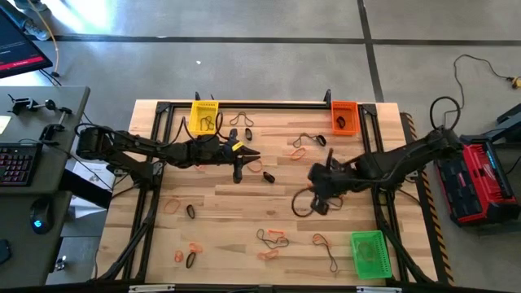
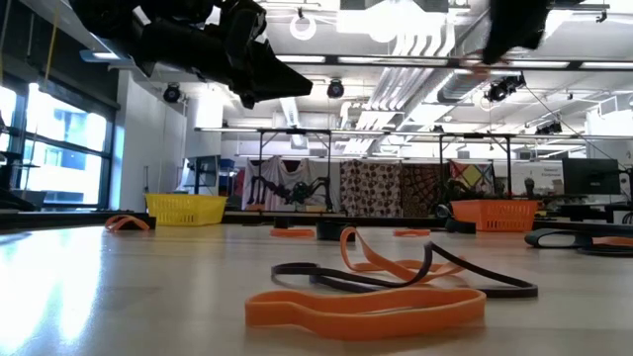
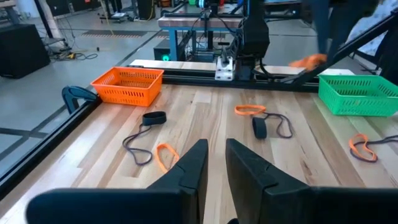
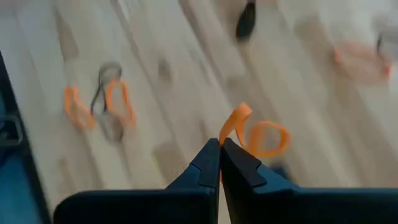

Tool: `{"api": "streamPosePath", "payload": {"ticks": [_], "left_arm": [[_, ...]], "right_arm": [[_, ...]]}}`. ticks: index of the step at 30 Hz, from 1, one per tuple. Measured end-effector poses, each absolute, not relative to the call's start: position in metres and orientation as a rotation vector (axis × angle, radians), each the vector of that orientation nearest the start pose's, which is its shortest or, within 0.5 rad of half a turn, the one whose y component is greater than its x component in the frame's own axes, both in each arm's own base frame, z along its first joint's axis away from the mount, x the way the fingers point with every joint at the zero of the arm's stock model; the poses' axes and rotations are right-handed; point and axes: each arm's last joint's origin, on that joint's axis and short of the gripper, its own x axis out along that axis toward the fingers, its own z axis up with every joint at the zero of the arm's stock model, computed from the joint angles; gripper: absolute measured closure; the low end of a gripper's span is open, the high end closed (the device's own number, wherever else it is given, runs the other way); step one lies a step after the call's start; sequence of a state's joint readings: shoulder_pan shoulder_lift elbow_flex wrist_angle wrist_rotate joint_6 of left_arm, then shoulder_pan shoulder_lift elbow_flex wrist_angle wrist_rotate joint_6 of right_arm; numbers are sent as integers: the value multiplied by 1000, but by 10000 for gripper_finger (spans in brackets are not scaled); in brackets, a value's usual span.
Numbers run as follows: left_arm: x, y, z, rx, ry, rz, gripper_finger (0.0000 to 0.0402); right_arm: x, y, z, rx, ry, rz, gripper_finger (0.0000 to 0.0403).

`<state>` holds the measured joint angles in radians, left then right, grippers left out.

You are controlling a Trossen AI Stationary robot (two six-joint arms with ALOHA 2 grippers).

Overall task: Sort rubber bands into baskets
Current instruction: Put the orange rubber band into the green bin

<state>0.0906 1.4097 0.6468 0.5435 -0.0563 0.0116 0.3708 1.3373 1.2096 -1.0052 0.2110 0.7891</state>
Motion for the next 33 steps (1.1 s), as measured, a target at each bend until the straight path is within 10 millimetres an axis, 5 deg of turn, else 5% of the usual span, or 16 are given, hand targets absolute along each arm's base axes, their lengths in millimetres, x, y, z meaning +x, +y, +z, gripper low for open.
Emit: {"api": "streamPosePath", "payload": {"ticks": [18,24,33], "left_arm": [[289,28,217,31,223,142,356],[289,28,217,27,222,143,356],[289,28,217,26,222,143,356]], "right_arm": [[159,176,300,841,1408,-396,403],[138,186,293,713,1432,-472,403],[129,218,270,472,1499,-343,403]]}}
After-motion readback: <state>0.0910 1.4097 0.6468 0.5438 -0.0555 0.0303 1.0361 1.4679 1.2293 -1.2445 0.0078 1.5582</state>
